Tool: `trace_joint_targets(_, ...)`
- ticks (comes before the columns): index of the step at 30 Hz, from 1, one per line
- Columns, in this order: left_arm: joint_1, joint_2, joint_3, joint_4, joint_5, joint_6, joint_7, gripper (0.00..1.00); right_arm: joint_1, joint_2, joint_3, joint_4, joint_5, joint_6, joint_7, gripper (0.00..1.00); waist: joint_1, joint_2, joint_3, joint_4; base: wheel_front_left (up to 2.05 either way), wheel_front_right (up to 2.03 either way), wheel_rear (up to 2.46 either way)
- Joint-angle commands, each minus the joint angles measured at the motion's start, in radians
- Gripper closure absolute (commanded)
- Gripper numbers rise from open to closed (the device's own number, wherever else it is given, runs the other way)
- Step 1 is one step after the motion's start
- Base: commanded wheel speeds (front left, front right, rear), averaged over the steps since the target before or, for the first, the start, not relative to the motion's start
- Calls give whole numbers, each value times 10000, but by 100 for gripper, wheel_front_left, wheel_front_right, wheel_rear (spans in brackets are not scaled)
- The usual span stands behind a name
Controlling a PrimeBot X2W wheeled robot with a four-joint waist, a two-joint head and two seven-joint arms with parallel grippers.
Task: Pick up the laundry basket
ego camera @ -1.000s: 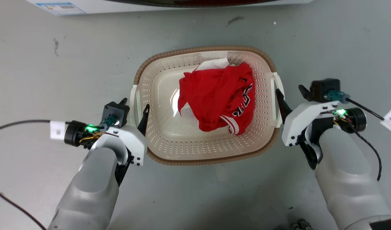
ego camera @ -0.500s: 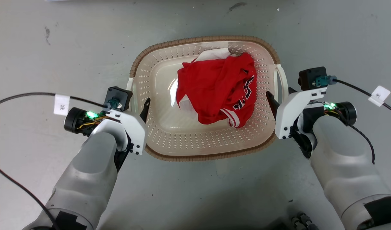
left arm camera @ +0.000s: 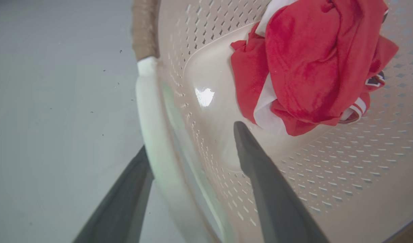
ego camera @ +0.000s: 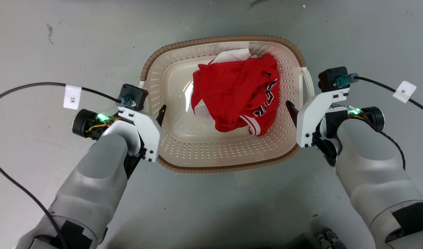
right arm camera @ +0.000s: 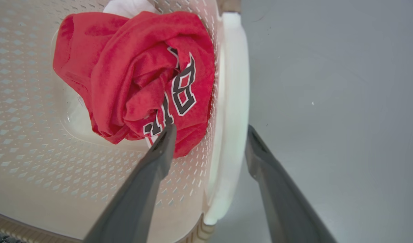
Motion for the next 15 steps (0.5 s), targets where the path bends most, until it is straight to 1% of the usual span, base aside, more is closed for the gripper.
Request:
trace_joint_targets(1,-114,91,-180,-29,-165,-16,66,0,-224,-9,72,58,101,-6,38,0,0,0,27,-9,0,0,0)
trace_joint_targets(8,-331,287,-737,41,-641,-16,174,0,-402,-8,280,199,455,-6,138,0,0,0,144,1,0,0,0)
trace_joint_targets(15,-464,280,-1129,164,-1071,-17,143,0,-430,-9,375,340,529,-6,169,0,0,0,183,57,0,0,0)
